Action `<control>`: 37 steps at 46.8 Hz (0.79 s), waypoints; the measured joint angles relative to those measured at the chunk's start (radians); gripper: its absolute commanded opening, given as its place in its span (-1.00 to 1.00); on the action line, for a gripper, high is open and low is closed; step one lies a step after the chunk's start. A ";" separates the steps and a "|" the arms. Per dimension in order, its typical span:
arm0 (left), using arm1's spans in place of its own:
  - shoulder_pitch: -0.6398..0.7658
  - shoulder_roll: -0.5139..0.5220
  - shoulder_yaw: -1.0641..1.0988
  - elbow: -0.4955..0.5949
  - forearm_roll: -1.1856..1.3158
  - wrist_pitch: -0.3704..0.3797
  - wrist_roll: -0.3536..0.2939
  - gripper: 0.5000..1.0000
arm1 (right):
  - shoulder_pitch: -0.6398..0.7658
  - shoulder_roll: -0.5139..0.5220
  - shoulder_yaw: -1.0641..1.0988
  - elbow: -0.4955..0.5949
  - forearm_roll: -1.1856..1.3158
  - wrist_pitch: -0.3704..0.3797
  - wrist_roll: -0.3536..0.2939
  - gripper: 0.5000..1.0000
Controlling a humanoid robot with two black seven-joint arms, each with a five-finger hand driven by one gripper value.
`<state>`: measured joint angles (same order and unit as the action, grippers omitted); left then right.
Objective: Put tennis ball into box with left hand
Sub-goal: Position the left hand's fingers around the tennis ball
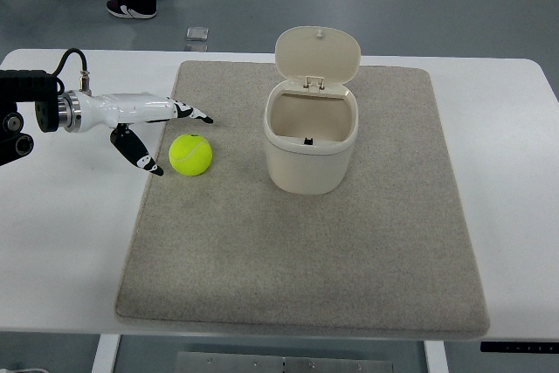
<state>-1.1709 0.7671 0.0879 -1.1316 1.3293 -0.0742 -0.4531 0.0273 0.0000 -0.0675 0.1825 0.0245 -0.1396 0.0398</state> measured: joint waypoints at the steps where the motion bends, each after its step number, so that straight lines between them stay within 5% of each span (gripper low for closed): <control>1: 0.001 -0.001 -0.002 0.001 0.000 0.001 0.000 0.95 | 0.000 0.000 0.000 0.000 0.000 0.000 0.000 0.60; 37: 0.024 -0.036 0.003 0.003 -0.002 0.002 0.001 0.95 | 0.000 0.000 0.000 0.000 0.000 0.000 0.000 0.60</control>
<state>-1.1472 0.7315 0.0906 -1.1285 1.3275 -0.0721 -0.4526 0.0274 0.0000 -0.0673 0.1825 0.0245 -0.1396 0.0399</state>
